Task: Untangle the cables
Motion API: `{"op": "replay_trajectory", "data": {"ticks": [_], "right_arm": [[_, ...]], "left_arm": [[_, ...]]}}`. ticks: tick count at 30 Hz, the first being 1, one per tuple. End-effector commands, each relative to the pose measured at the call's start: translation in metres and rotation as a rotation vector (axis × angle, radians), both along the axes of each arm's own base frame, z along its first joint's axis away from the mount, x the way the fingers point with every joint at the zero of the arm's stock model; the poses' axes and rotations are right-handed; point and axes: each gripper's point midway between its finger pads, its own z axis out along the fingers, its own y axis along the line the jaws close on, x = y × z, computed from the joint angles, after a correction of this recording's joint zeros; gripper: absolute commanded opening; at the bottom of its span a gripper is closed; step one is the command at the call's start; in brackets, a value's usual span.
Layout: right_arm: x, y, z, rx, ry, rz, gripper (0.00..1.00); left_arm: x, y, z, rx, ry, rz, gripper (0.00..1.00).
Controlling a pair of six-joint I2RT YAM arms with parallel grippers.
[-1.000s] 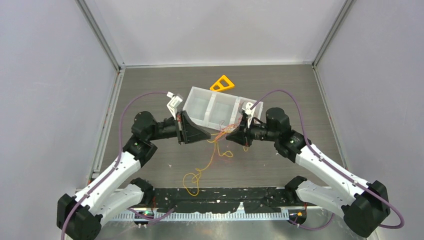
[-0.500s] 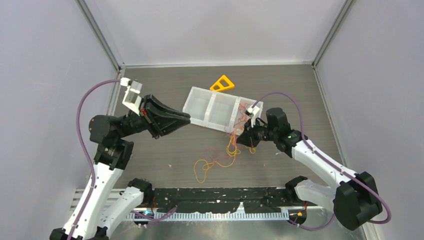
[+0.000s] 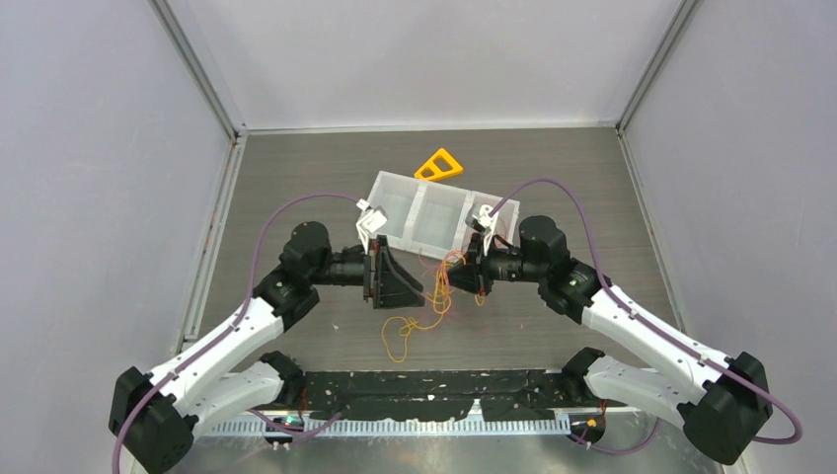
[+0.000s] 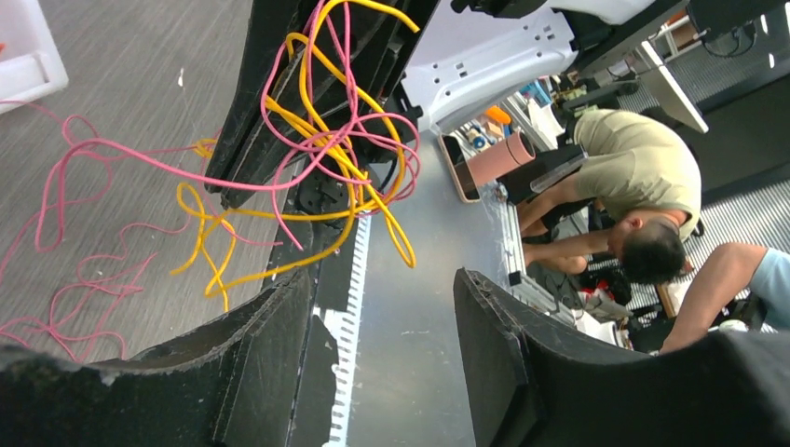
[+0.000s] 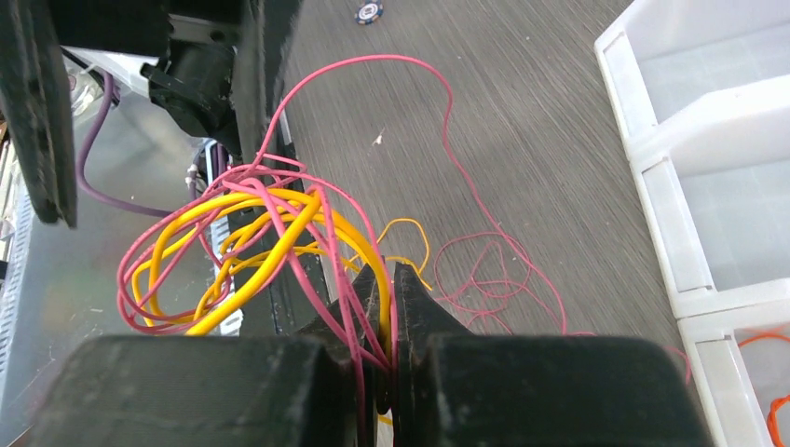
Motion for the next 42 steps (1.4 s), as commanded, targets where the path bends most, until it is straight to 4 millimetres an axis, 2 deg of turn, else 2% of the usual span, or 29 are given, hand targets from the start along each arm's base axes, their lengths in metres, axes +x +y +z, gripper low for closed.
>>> {"op": "replay_trajectory", "data": {"ticks": [1,6,11,15,18,22,28,34,40,42], "right_arm": [[0.006,0.01,0.034,0.07,-0.066,-0.011,0.05],[0.004,0.013,0.032,0.066,-0.063,-0.005,0.06],[0.004,0.015,0.03,0.065,-0.064,-0.006,0.05],[0.005,0.015,0.032,0.07,-0.069,-0.01,0.06],[0.006,0.015,0.033,0.073,-0.073,-0.014,0.06],[0.007,0.014,0.032,0.069,-0.074,-0.03,0.05],[0.011,0.014,0.031,0.06,-0.098,-0.064,0.05],[0.014,0.01,0.03,0.053,-0.112,-0.101,0.05],[0.008,0.013,0.026,0.059,-0.102,-0.088,0.05],[0.008,0.014,0.023,0.057,-0.097,-0.084,0.06]], "left_arm": [[-0.001,-0.012,0.022,-0.062,-0.109,-0.042,0.6],[-0.012,-0.021,0.021,-0.085,-0.097,-0.092,0.58],[-0.021,-0.027,0.028,-0.12,-0.084,-0.135,0.46],[-0.024,-0.031,0.026,-0.115,-0.071,-0.148,0.44],[-0.022,-0.033,0.021,-0.106,-0.036,-0.135,0.44],[-0.022,-0.036,0.029,-0.16,-0.01,-0.131,0.41],[-0.016,-0.042,0.029,-0.191,0.064,-0.094,0.46],[-0.011,-0.042,0.027,-0.191,0.128,-0.056,0.41],[-0.005,-0.046,0.029,-0.208,0.156,-0.041,0.39],[-0.004,-0.047,0.032,-0.221,0.144,-0.046,0.36]]}}
